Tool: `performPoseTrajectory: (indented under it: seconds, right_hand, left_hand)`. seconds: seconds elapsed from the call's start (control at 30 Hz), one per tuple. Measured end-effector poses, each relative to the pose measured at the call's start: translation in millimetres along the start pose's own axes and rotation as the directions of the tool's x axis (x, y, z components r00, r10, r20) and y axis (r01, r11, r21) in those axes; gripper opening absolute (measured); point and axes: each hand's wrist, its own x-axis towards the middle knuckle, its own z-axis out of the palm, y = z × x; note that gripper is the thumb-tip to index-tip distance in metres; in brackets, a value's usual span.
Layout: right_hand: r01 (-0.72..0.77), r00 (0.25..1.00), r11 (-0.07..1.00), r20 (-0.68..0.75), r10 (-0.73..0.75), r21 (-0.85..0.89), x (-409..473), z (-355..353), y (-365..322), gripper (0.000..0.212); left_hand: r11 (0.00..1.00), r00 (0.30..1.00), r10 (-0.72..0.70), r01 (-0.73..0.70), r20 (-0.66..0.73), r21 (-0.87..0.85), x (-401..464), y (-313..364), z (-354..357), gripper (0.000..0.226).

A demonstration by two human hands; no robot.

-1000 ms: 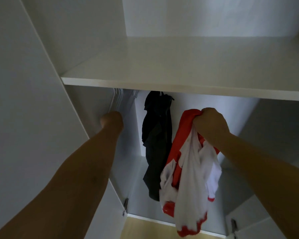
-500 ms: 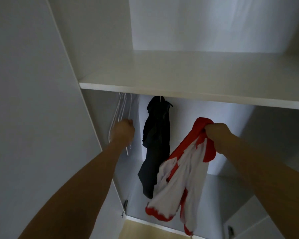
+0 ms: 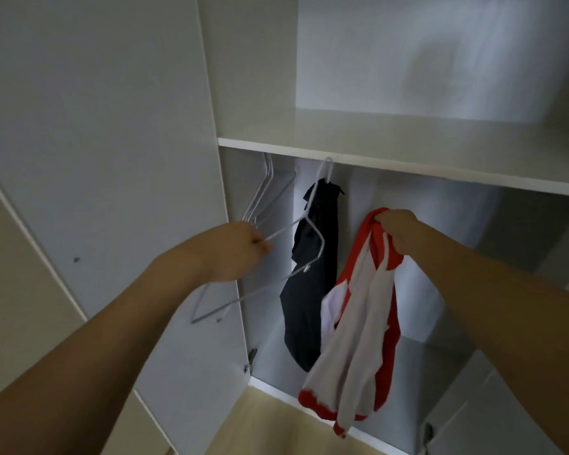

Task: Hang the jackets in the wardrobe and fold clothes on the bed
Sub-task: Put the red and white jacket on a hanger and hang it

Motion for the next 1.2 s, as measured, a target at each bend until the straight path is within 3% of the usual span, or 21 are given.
performPoseTrajectory:
  seconds: [0.13,0.23,0.4,0.5,0.6,0.67,0.8,0.97,1.03,1.07,1.1,1.13,1.17,1.2]
  right_hand:
    - [0.099,0.995,0.988,0.005,-0.100,-0.120,-17,-9,14,0.032]
    - [0.068,0.995,0.976,-0.063,-0.082,-0.208,-27,-17,20,0.031]
    - [0.076,0.996,0.962,-0.026,-0.086,-0.262,-49,-26,14,0.027]
    - [0.085,0.996,0.962,-0.004,-0.090,-0.261,-64,-31,12,0.026]
    - [0.091,0.996,0.985,-0.008,-0.094,-0.146,-74,-39,13,0.023]
    - [0.163,0.986,0.980,-0.022,-0.167,-0.117,-82,-42,12,0.022]
    - [0.393,0.872,0.824,-0.118,-0.475,-0.408,-93,-52,16,0.017]
    - [0.483,0.847,0.759,0.015,-0.531,-0.437,-97,-71,17,0.040]
    - [0.521,0.776,0.648,-0.008,-0.630,-0.556,-99,-74,15,0.047]
    - [0.518,0.734,0.590,-0.032,-0.678,-0.619,-99,-75,15,0.045]
    - [0.507,0.698,0.550,-0.058,-0.714,-0.664,-98,-78,15,0.040]
    - [0.488,0.675,0.530,-0.085,-0.733,-0.693,-97,-82,15,0.036]
    - [0.463,0.670,0.528,-0.109,-0.734,-0.712,-97,-88,15,0.033]
    - [0.440,0.679,0.547,-0.135,-0.721,-0.712,-97,-95,13,0.032]
  left_hand:
    - [0.993,0.996,0.086,-0.086,0.004,-0.078,-50,32,-25,0.048]
    - [0.987,0.991,0.135,-0.134,0.014,-0.090,-67,47,-37,0.049]
    - [0.973,0.975,0.221,-0.222,-0.027,-0.062,-64,61,-26,0.050]
    - [0.957,0.962,0.272,-0.274,-0.038,-0.090,-52,61,-4,0.049]
    - [0.949,0.956,0.289,-0.293,-0.052,-0.120,-36,56,26,0.044]
    - [0.936,0.953,0.291,-0.301,-0.081,-0.181,-25,49,45,0.044]
    - [0.890,0.914,0.364,-0.398,-0.179,-0.223,-2,34,71,0.041]
    - [0.857,0.796,0.453,-0.513,-0.402,-0.051,23,37,92,0.035]
    - [0.842,0.829,0.402,-0.501,-0.389,-0.198,33,43,100,0.032]
    - [0.787,0.867,0.342,-0.476,-0.363,-0.394,37,46,105,0.028]
    - [0.636,0.914,0.229,-0.400,-0.334,-0.659,39,48,109,0.023]
    - [0.375,0.960,0.070,-0.279,-0.273,-0.884,39,47,114,0.021]
    - [0.069,0.983,-0.049,-0.174,-0.178,-0.982,41,42,123,0.024]
    - [-0.155,0.994,-0.094,-0.074,-0.060,-0.985,45,36,136,0.030]
